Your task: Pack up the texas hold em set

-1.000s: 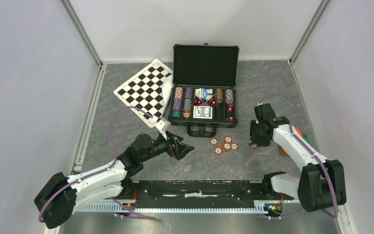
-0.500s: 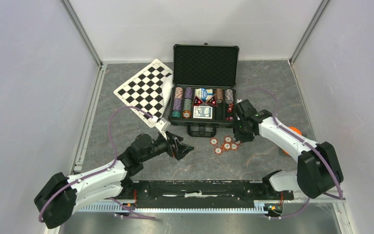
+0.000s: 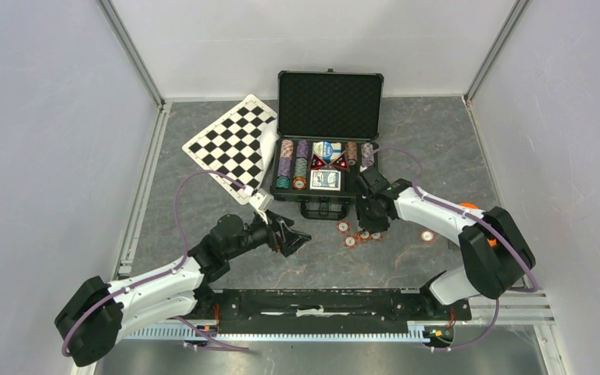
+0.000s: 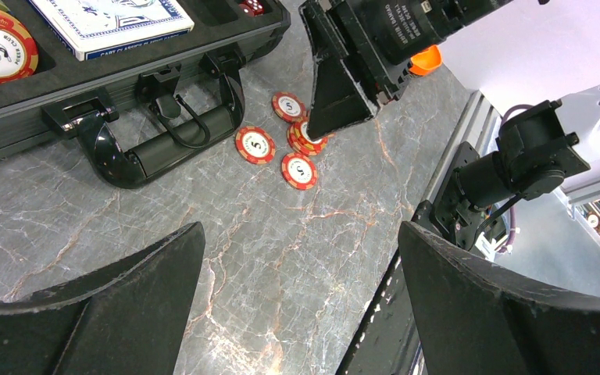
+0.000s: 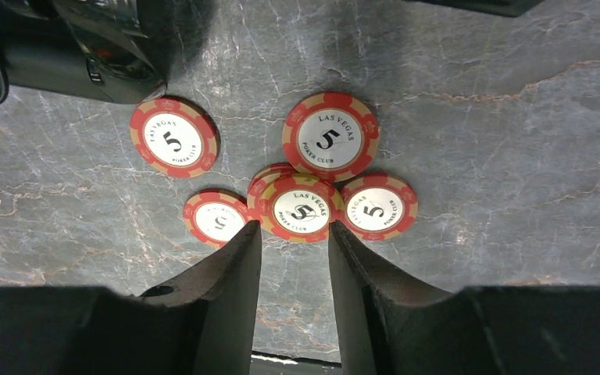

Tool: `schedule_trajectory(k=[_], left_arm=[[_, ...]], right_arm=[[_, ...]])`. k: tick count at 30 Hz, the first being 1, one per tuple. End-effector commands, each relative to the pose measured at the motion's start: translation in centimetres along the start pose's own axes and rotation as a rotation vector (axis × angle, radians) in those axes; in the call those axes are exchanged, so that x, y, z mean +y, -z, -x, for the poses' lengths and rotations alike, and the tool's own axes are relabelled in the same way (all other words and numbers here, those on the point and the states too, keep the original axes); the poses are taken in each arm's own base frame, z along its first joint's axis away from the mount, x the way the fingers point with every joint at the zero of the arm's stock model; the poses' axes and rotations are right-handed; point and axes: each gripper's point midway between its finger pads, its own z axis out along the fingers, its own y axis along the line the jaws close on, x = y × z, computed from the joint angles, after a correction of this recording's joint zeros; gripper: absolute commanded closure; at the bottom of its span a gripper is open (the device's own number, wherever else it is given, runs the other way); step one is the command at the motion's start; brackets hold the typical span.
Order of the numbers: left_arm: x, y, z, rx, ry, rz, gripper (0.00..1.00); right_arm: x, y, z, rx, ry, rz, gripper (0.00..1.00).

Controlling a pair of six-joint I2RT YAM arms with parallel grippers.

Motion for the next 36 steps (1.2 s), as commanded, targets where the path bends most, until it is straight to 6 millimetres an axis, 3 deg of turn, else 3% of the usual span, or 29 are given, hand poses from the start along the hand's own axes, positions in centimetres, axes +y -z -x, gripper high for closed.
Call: schedule_trajectory(k=[1, 3, 5, 8, 12, 17, 18, 19, 20, 28, 36], left_arm=[[-0.4, 0.0, 0.8, -0.028, -0.036, -0.024, 0.0], [-0.4, 0.1, 0.8, -0.028, -0.036, -0.024, 0.0], [-0.4, 0.1, 0.9, -0.032, -0.037, -0.024, 0.0], [-0.4, 0.1, 0.8, -0.031, -0.037, -0.023, 0.0], [-0.6, 0.0, 0.8, -0.029, -0.033, -0.035, 0.0], [-0.7, 0.1, 0.8, -0.03, -0.031, -0.036, 0.0], [-0.7, 0.1, 0.9, -0.033, -0.031, -0.036, 0.0], [-0.7, 0.2, 0.9, -0.033, -0.03, -0.036, 0.0], [-0.7, 0.2, 0.9, -0.035, -0.031, -0.037, 0.0], [-0.8, 0.4, 1.2, -0.046, -0.033, -0.036, 0.0], [-1.0, 0.6, 1.3, -0.048, -0.03, -0.039, 0.0]], right_arm=[[1.1, -0.1, 1.7, -0.048, -0.023, 0.008, 0.58], [1.2, 0.4, 2.0, -0.056, -0.017, 0.009, 0.58], [0.7, 1.5, 2.9, -0.1, -0.015, -0.017, 0.51], [-1.0, 3.0, 3.5, -0.137, -0.014, -0.084, 0.45], [-3.1, 3.6, 2.9, -0.139, -0.024, -0.11, 0.42], [-9.3, 4.3, 1.9, -0.128, -0.114, -0.215, 0.35], [-10.4, 4.4, 1.4, -0.124, -0.138, -0.222, 0.25], [-11.7, 4.8, 1.1, -0.134, -0.171, -0.247, 0.1], [-12.7, 5.2, 0.7, -0.14, -0.191, -0.275, 0.02], [-17.7, 4.7, -1.8, -0.1, -0.371, -0.294, 0.04], [-18.7, 3.1, -3.5, -0.044, -0.436, -0.282, 0.14]])
